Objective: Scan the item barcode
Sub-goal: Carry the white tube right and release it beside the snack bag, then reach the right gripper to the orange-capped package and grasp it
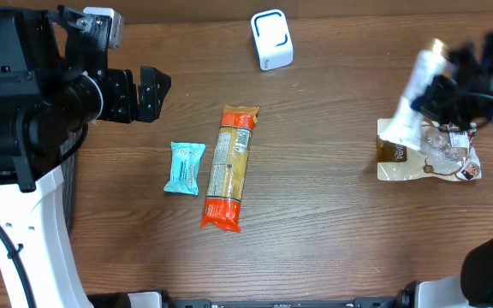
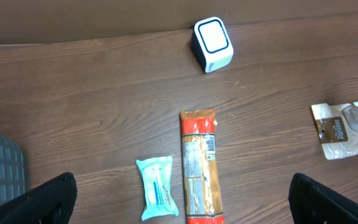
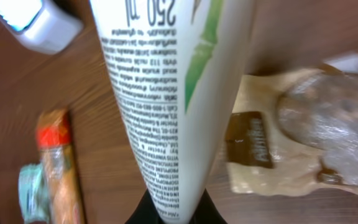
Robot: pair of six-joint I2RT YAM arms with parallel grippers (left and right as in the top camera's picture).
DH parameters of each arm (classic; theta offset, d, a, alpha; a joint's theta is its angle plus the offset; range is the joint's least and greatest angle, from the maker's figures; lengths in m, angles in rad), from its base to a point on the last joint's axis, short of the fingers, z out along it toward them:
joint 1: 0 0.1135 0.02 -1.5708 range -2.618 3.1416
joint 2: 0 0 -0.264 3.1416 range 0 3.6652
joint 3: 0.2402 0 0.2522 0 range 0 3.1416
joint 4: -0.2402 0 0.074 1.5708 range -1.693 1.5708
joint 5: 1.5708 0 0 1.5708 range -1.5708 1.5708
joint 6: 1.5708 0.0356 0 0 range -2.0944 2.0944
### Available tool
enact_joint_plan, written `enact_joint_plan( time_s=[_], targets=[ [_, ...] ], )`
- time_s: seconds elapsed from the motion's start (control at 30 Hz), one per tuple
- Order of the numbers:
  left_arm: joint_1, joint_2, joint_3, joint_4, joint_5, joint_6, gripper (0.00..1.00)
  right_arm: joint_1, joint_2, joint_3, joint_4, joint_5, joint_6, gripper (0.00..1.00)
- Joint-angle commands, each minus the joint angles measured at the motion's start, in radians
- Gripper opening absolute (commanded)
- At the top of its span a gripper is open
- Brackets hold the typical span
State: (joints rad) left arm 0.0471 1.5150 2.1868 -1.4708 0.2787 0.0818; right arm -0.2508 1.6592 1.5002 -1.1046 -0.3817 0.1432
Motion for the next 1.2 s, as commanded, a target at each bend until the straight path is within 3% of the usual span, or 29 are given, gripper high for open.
enact_joint_plan(
  time_s=[0.0,0.2,0.27,0.37,0.53,0.73,0.93,1.17],
  targets=[
    [-0.002,0.003,0.008,0.001,-0.002,0.016,1.00,-0.098,-0.013,-0.154,0.097,-0.057,0.124,0.04],
    [-0.002,0.003,0.008,0.001,-0.002,0.016,1.00,-0.203,-0.013,-0.414,0.330,-0.057,0.207,0.06],
    [-0.002,0.003,0.008,0.001,-0.002,0.016,1.00,-0.217,-0.013,-0.459,0.385,-0.057,0.209,0.33],
    [-0.002,0.003,0.008,0.001,-0.002,0.016,1.00,-0.222,-0.013,-0.480,0.412,-0.046,0.209,0.43],
    [-0.002,0.003,0.008,0.001,-0.002,0.016,1.00,-0.222,-0.014,-0.453,0.389,-0.070,0.209,0.45],
    [-0.002,0.003,0.008,0.001,-0.002,0.016,1.00,-0.211,-0.015,-0.280,0.181,-0.077,0.140,0.45],
    [-0.002,0.003,0.008,0.001,-0.002,0.016,1.00,-0.108,-0.015,-0.117,0.021,-0.185,0.087,0.50],
    [-0.002,0.003,0.008,0.001,-0.002,0.016,0.99,0.165,-0.013,-0.151,0.153,-0.301,0.097,0.82]
  ],
)
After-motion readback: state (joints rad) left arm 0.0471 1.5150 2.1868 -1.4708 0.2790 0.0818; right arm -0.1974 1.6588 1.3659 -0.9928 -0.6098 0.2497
